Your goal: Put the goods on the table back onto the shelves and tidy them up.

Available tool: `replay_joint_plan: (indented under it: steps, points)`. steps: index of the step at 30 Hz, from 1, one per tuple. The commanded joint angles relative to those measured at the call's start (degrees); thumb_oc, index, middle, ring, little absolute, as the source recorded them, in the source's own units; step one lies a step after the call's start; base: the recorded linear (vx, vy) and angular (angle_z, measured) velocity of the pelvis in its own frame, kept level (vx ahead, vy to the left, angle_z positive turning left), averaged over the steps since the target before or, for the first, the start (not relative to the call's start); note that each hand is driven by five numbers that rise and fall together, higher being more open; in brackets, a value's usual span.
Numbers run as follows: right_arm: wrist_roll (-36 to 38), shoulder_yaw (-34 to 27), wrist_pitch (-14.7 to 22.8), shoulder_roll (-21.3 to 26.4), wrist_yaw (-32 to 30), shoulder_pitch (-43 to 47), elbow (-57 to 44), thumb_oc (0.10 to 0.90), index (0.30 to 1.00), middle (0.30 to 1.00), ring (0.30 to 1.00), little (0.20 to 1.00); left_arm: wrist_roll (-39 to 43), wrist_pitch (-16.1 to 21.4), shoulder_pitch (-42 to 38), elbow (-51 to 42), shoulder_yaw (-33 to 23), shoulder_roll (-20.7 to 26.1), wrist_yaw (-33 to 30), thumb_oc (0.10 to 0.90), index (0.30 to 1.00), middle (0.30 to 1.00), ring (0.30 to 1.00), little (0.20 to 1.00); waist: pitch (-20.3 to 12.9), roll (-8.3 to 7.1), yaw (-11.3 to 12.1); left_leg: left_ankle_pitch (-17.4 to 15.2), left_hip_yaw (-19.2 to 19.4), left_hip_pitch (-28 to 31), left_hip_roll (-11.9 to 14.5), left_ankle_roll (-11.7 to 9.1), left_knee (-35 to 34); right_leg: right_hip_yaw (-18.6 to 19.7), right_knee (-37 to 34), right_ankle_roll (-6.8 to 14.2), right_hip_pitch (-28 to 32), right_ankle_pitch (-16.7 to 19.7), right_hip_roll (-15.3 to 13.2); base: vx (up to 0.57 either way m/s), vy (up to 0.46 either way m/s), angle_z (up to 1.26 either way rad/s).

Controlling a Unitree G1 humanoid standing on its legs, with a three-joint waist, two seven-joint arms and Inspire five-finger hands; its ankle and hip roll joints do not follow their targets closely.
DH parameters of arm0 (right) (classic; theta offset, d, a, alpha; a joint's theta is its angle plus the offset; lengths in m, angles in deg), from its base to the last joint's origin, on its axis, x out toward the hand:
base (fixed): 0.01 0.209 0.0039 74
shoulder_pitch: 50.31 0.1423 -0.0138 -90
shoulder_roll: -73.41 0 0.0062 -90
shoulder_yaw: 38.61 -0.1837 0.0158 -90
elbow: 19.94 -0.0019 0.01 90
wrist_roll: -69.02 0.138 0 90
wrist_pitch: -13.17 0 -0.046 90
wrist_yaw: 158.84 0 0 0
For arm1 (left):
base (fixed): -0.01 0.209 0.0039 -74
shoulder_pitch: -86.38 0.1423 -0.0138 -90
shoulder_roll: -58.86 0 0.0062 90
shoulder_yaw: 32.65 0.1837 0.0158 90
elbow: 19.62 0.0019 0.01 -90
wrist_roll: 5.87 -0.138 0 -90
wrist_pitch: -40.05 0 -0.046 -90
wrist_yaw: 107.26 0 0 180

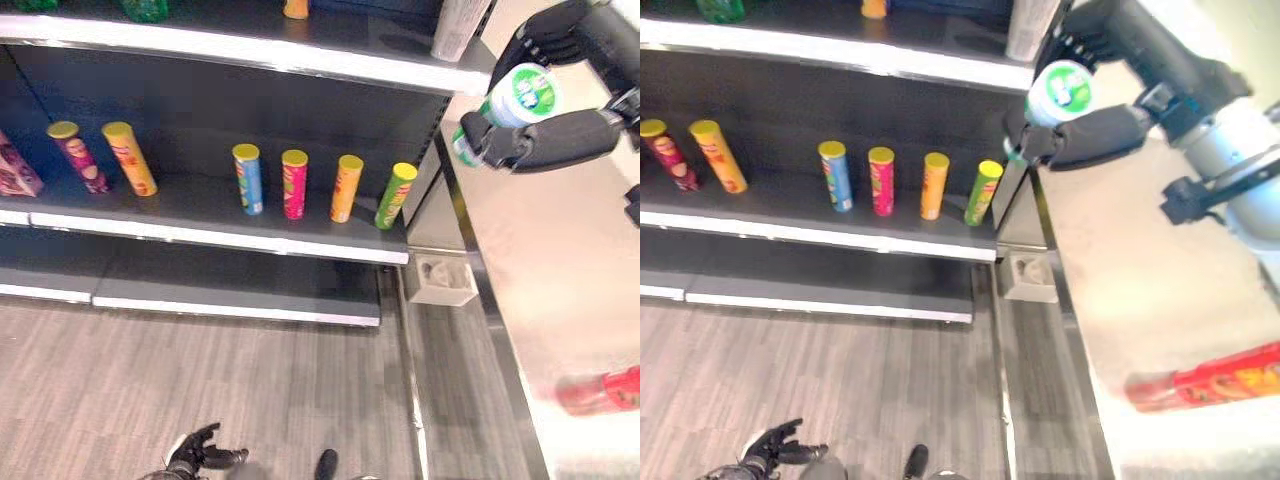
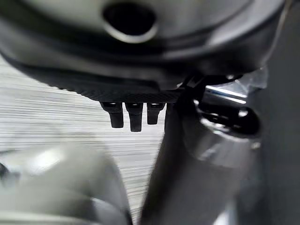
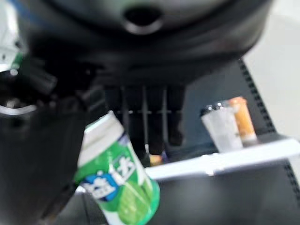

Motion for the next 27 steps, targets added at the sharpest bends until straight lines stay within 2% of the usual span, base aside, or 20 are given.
replay_joint_plan:
  steps: [1, 2, 3, 4, 5, 6, 7, 9, 12, 15, 18, 20, 21, 22, 23, 24, 25, 27]
  points:
    - [2.00, -3.43, 2.63, 2.92, -4.88, 8.74, 0.73, 0.400, 0.300, 0.300, 0.300, 0.300, -0.46, 2.04, 5.50, -1.12, 3.71, 1.88, -1.68, 0.800, 0.900, 0.900, 0.900, 0.900, -2.81, 3.00, 1.38, 2.96, -5.35, 21.42, -4.51, -4.95, -49.63, 1.27, -0.85, 14.96, -1.35, 1.75, -5.96, 0.16, 0.299, -0.24]
    - [2.03, -2.22, 2.66, 2.91, -4.89, 9.96, 0.95, 0.400, 0.300, 0.300, 0.300, 0.300, -0.46, 2.05, 5.56, -1.11, 3.58, 1.72, -1.69, 0.800, 0.900, 0.900, 0.900, 0.900, -2.80, 3.12, 1.19, 3.13, -5.34, 21.59, -4.51, -4.97, -49.90, 1.24, -0.85, 14.95, -1.29, 1.73, -5.94, 0.26, 0.316, -0.65]
    - [3.53, -2.03, 3.11, 2.30, -4.77, 11.27, 0.92, 0.400, 0.300, 0.300, 0.300, 0.300, 0.78, 2.40, 5.73, -0.71, 3.38, 1.00, -2.41, 0.800, 0.900, 0.900, 0.900, 0.900, -3.72, 3.88, 1.26, 2.41, -9.27, 22.14, -5.42, -5.58, -51.30, 2.61, -0.85, 15.42, -0.23, 1.69, -6.58, 0.20, 0.255, -0.85]
    - [3.71, -2.60, 3.03, 2.21, -4.89, 10.98, 1.05, 0.400, 0.300, 0.300, 0.300, 0.300, 0.89, 2.40, 5.74, -0.44, 3.34, 0.68, -2.38, 0.800, 0.900, 0.900, 0.900, 0.900, -4.37, 4.21, 1.04, 1.99, -9.79, 22.46, -5.97, -5.65, -51.53, 2.69, -0.85, 15.63, 0.28, 1.81, -7.02, 0.31, 0.486, -0.73]
    - [2.51, -3.26, 2.70, 1.86, -5.58, 10.52, 1.72, 0.400, 0.300, 0.300, 0.300, 0.300, 0.61, 2.35, 5.76, 0.76, 3.26, 0.30, -2.45, 0.800, 0.900, 0.900, 0.900, 0.900, -5.11, 4.86, 0.97, 0.79, -9.46, 23.38, -7.44, -5.24, -52.18, 3.18, -0.51, 16.31, 0.81, 2.10, -8.45, 0.18, 0.315, -0.77]
    - [2.45, -3.53, 2.67, 1.82, -5.63, 10.21, 1.63, 0.400, 0.300, 0.300, 0.300, 0.300, 0.60, 2.38, 5.76, 0.80, 3.28, 0.33, -2.45, 0.800, 0.900, 0.900, 0.900, 0.900, -5.07, 4.75, 1.13, 0.76, -9.27, 23.55, -7.55, -5.17, -52.24, 3.33, -0.51, 16.39, 0.85, 2.12, -8.58, 0.20, 0.455, -0.80]
    - [1.05, -4.05, 2.06, 1.29, -6.14, 9.92, 2.30, 0.400, 0.300, 0.300, 0.300, 0.300, -0.43, 2.31, 5.96, 1.96, 3.14, 0.34, -2.50, 0.800, 0.900, 0.900, 0.900, 0.900, -5.84, 4.78, 1.15, -0.11, -7.97, 24.76, -9.72, -4.35, -52.84, 3.67, 0.47, 17.29, 0.86, 3.37, -10.81, 0.12, 0.339, -0.59]
    - [0.65, -4.01, 2.03, 1.08, -6.37, 10.28, 2.41, 0.400, 0.300, 0.300, 0.300, 0.300, -0.96, 2.45, 6.02, 2.29, 3.07, 0.77, -2.59, 0.800, 0.900, 0.900, 0.900, 0.900, -5.85, 4.43, 1.58, -0.62, -6.87, 25.61, -11.02, -3.59, -53.11, 4.29, 1.42, 17.85, 0.58, 3.74, -12.11, 0.08, 0.292, -0.37]
    - [-0.04, -2.46, 2.10, 0.43, -7.40, 12.62, 2.44, 0.400, 0.300, 0.300, 0.300, 0.300, -2.08, 2.44, 6.03, 3.98, 2.07, 2.27, -3.42, 0.800, 0.900, 0.900, 0.900, 0.900, -5.47, 3.82, 1.94, -2.19, -4.57, 27.05, -14.24, -1.32, -53.56, 5.50, 4.96, 19.14, -1.16, 5.46, -15.62, 0.03, 0.337, -0.21]
    - [-0.45, -0.81, 2.11, 0.36, -7.70, 14.46, 2.54, 0.400, 0.300, 0.300, 0.300, 0.300, -2.60, 2.44, 6.03, 4.83, 1.62, 2.60, -3.47, 0.800, 0.900, 0.900, 0.900, 0.900, -5.53, 3.65, 1.85, -3.09, -3.64, 28.04, -16.47, 0.03, -54.39, 5.84, 6.50, 19.83, -1.92, 6.81, -17.54, 0.03, 0.234, 0.06]
    - [-0.35, 0.43, 2.30, 0.06, -7.76, 16.13, 2.08, 0.400, 0.300, 0.300, 0.300, 0.300, -2.96, 2.37, 6.53, 4.77, 1.80, 3.18, -2.96, 0.800, 0.900, 0.900, 0.900, 0.900, -5.40, 3.67, 1.86, -4.21, -2.69, 29.25, -18.33, 1.31, -54.93, 5.15, 9.72, 20.04, -2.92, 8.59, -19.46, 0.04, 0.207, 0.28]
    - [-0.35, 2.70, 2.40, -0.24, -7.73, 18.76, 1.71, 0.400, 0.300, 0.300, 0.300, 0.300, -2.91, 2.22, 6.87, 4.52, 2.03, 3.66, -2.75, 0.800, 0.900, 0.900, 0.900, 0.900, -4.88, 3.46, 2.40, -4.62, -1.56, 30.18, -18.84, 1.95, -55.06, 2.90, 12.26, 20.06, -3.73, 10.81, -20.85, 0.02, 0.145, -0.13]
    - [0.48, 6.66, 2.21, 0.23, -7.00, 22.42, 1.98, 0.400, 0.300, 0.300, 0.300, 0.300, -2.65, 2.13, 6.83, 4.01, 1.94, 3.99, -2.38, 0.800, 0.900, 0.900, 0.900, 0.900, -4.20, 3.49, 1.85, -5.44, -0.73, 31.41, -18.23, 1.53, -55.06, 2.95, 12.90, 19.54, -5.54, 9.57, -19.06, 0.01, -0.005, -0.50]
    - [0.46, 10.46, 2.05, 0.48, -6.83, 26.54, 2.32, 0.400, 0.300, 0.300, 0.300, 0.300, -2.12, 2.00, 6.78, 3.36, 1.48, 4.35, -1.93, 0.800, 0.900, 0.900, 0.900, 0.900, -3.76, 3.08, 1.84, -5.10, -0.85, 31.58, -18.06, 1.27, -55.06, 4.68, 9.02, 19.31, -6.00, 8.57, -16.58, 0.02, -0.091, -0.38]
    - [0.38, 11.75, 2.15, 0.32, -6.48, 27.34, 1.49, 0.400, 0.300, 0.300, 0.300, 0.300, -2.21, 1.88, 6.40, 3.51, 1.57, 4.43, -2.05, 0.800, 0.900, 0.900, 0.900, 0.900, -3.73, 2.99, 1.60, -4.89, -1.28, 31.65, -17.70, 1.12, -55.04, 6.49, 8.28, 19.41, -6.21, 8.03, -15.25, 0.07, -0.203, 0.16]
    - [1.40, 13.71, 2.50, -0.29, -6.20, 29.66, 1.30, 0.400, 0.300, 0.300, 0.300, 0.300, -2.41, 2.03, 6.52, 3.50, 1.52, 3.97, -2.00, 0.800, 0.900, 0.900, 0.900, 0.900, -4.89, 2.39, 1.77, -4.47, -1.38, 31.48, -17.06, 0.67, -54.94, 6.98, 4.63, 19.52, -4.31, 8.22, -14.06, 0.17, -0.293, 0.46]
    - [3.07, 17.61, 2.16, -1.56, -4.76, 32.15, 2.07, 0.400, 0.300, 0.300, 0.300, 0.300, -2.87, 1.81, 7.39, 4.30, 2.35, 2.66, -1.80, 0.800, 0.900, 0.900, 0.900, 0.900, -7.00, 1.67, 2.60, -3.97, -2.11, 31.58, -16.00, -0.35, -54.94, 5.82, -0.09, 19.38, -0.03, 7.61, -12.29, 0.17, -0.269, 0.75]
    - [5.21, 19.92, 2.32, -2.61, -3.66, 33.57, 3.43, 0.400, 0.300, 0.300, 0.300, 0.300, -3.40, 1.78, 8.08, 4.88, 2.82, 1.80, -1.84, 0.800, 0.900, 0.900, 0.900, 0.900, -7.72, 1.63, 2.93, -3.75, -2.50, 31.49, -15.60, -0.76, -55.06, 4.81, -0.85, 19.32, 1.01, 7.08, -12.05, 0.09, -0.133, 0.71]
